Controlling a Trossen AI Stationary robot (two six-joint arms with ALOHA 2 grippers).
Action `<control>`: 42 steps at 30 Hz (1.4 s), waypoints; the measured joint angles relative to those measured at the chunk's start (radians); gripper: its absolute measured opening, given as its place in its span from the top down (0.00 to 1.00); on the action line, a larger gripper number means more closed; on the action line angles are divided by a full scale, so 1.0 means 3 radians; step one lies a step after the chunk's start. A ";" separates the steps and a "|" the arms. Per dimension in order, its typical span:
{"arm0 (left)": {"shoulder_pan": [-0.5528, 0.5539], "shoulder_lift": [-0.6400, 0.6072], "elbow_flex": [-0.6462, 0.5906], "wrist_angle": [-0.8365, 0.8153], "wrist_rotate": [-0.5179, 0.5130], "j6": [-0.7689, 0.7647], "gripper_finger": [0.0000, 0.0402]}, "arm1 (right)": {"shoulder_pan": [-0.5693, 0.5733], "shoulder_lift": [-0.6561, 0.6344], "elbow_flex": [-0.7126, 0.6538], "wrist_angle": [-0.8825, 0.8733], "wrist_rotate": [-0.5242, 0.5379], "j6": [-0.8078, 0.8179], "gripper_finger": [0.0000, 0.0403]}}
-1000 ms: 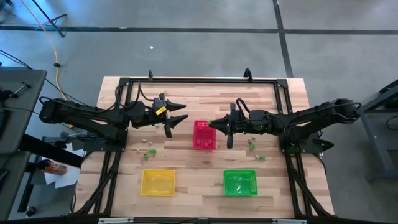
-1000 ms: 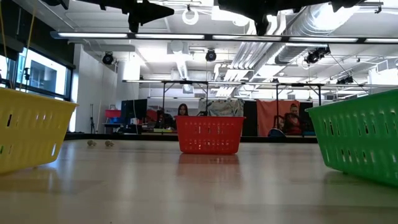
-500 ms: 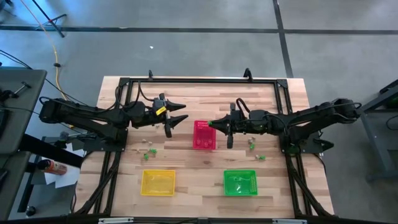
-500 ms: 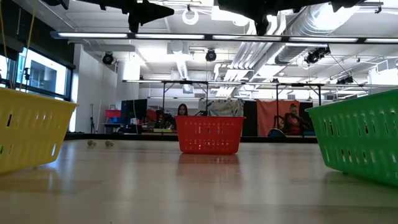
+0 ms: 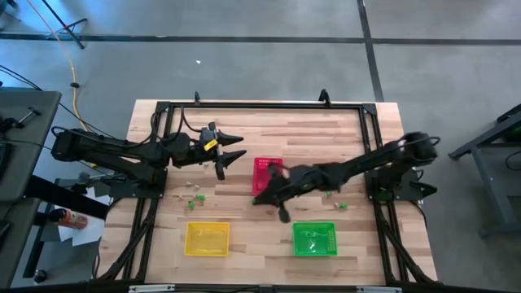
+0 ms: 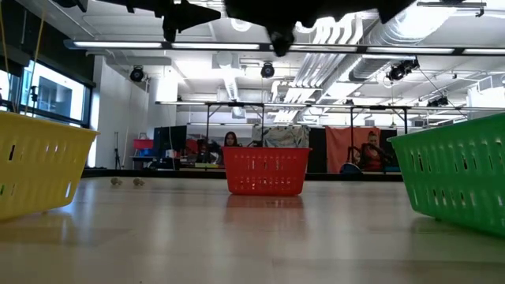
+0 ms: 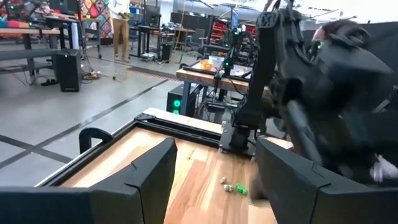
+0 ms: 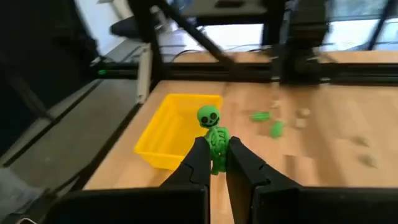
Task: Sort Halloween decoration
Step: Put the green skeleton toy into the yellow bin
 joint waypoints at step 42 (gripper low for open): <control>0.0001 0.0000 0.0000 -0.0011 0.0025 -0.0023 0.47 | 0.0323 0.2545 0.2449 -0.0388 -0.0083 0.0596 0.61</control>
